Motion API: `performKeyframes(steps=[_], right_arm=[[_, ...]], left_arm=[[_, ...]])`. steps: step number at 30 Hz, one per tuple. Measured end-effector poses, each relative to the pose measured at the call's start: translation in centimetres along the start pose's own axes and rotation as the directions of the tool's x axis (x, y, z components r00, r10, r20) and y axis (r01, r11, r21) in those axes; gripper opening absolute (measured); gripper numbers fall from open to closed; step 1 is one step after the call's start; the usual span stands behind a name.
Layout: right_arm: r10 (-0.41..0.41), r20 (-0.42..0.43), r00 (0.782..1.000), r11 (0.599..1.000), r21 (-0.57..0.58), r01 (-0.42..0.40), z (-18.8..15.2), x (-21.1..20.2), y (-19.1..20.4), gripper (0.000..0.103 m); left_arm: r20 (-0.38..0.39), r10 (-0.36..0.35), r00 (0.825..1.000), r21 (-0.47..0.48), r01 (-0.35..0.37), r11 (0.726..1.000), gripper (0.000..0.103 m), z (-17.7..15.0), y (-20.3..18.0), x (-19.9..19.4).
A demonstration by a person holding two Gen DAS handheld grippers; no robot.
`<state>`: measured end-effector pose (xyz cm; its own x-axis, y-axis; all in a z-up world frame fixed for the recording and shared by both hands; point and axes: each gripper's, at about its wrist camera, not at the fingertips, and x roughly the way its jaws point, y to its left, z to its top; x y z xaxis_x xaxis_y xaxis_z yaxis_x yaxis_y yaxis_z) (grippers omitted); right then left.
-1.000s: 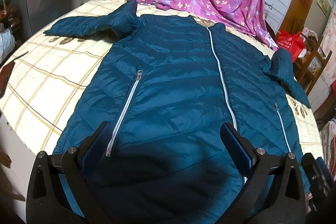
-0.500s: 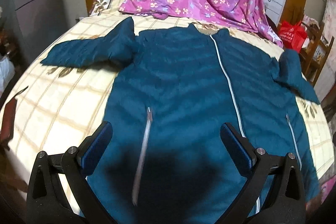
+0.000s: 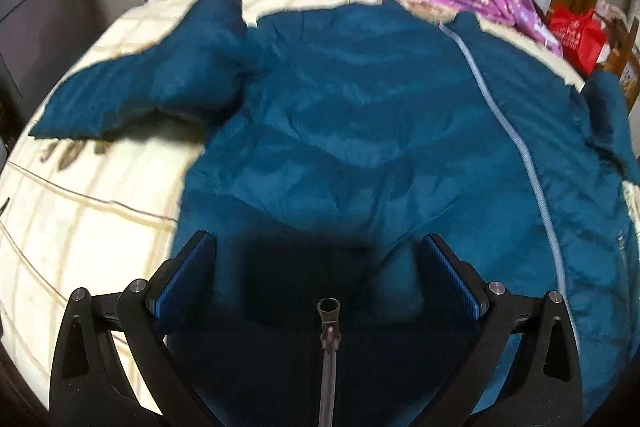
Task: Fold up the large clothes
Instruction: 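Grasp the jacket's sleeve with the left gripper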
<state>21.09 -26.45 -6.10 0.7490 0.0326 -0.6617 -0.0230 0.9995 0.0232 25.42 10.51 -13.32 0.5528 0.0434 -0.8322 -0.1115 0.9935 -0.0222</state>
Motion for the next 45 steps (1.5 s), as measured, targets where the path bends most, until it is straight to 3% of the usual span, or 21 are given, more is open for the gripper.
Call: performKeyframes(steps=[3, 11, 13, 16, 18, 23, 27, 30, 34, 36, 39, 43, 45], right_arm=[[-0.022, -0.029, 0.999, 1.0, -0.001, 0.022, -1.1, 2.2, -0.4, 0.103], [-0.06, -0.093, 0.994, 0.998, 0.016, 0.062, -3.3, 5.0, -1.1, 0.103], [-0.045, -0.114, 0.992, 0.998, 0.033, 0.049, -3.3, 5.4, -1.6, 0.103], [-0.05, -0.13, 0.99, 0.997, 0.051, 0.058, -3.3, 5.6, -2.0, 0.103], [-0.055, -0.138, 0.989, 0.997, 0.046, 0.061, -3.4, 5.8, -1.8, 0.103], [-0.057, -0.148, 0.987, 0.997, 0.044, 0.065, -3.4, 6.0, -1.8, 0.103], [-0.048, -0.15, 0.987, 0.997, 0.058, 0.057, -3.3, 6.2, -1.9, 0.103], [-0.044, -0.15, 0.988, 0.997, 0.062, 0.054, -3.3, 6.1, -1.9, 0.103], [-0.046, -0.152, 0.987, 0.997, 0.061, 0.055, -3.3, 6.2, -1.8, 0.103], [-0.043, -0.152, 0.987, 0.996, 0.068, 0.054, -3.3, 6.2, -1.9, 0.103], [-0.043, -0.153, 0.987, 0.996, 0.077, 0.055, -3.3, 6.3, -2.0, 0.103], [-0.048, -0.155, 0.987, 0.996, 0.072, 0.06, -3.3, 6.3, -1.9, 0.103], [-0.05, -0.156, 0.986, 0.996, 0.07, 0.062, -3.3, 6.3, -1.9, 0.103]], left_arm=[[-0.001, 0.026, 1.0, 0.041, -0.026, 0.999, 0.103, -0.5, -0.6, 1.0], [-0.024, -0.029, 0.999, 0.01, 0.03, 1.0, 0.103, -0.7, 0.9, 1.1], [0.022, -0.023, 0.999, 0.004, 0.023, 1.0, 0.103, 0.3, 2.3, -0.5], [0.146, 0.029, 0.989, -0.036, -0.024, 0.999, 0.103, 3.5, 7.4, -2.7], [0.161, 0.083, 0.983, -0.084, -0.07, 0.994, 0.103, 5.7, 11.6, -2.7], [0.091, 0.257, 0.962, -0.252, -0.228, 0.941, 0.103, 9.9, 24.7, 0.1], [0.012, 0.366, 0.931, -0.314, -0.344, 0.885, 0.103, 10.5, 32.6, 2.8], [-0.024, 0.406, 0.914, -0.352, -0.388, 0.852, 0.103, 10.2, 37.4, 4.1], [-0.058, 0.369, 0.927, -0.394, -0.361, 0.845, 0.103, 10.1, 40.9, 6.3], [-0.081, 0.277, 0.958, -0.405, -0.285, 0.869, 0.103, 10.3, 41.6, 8.0], [-0.048, 0.168, 0.985, -0.419, -0.172, 0.892, 0.103, 10.6, 41.3, 9.2], [0.014, 0.162, 0.987, -0.446, -0.139, 0.884, 0.103, 11.0, 41.4, 9.3], [0.05, 0.174, 0.983, -0.483, -0.129, 0.866, 0.087, 11.0, 41.9, 8.9]])
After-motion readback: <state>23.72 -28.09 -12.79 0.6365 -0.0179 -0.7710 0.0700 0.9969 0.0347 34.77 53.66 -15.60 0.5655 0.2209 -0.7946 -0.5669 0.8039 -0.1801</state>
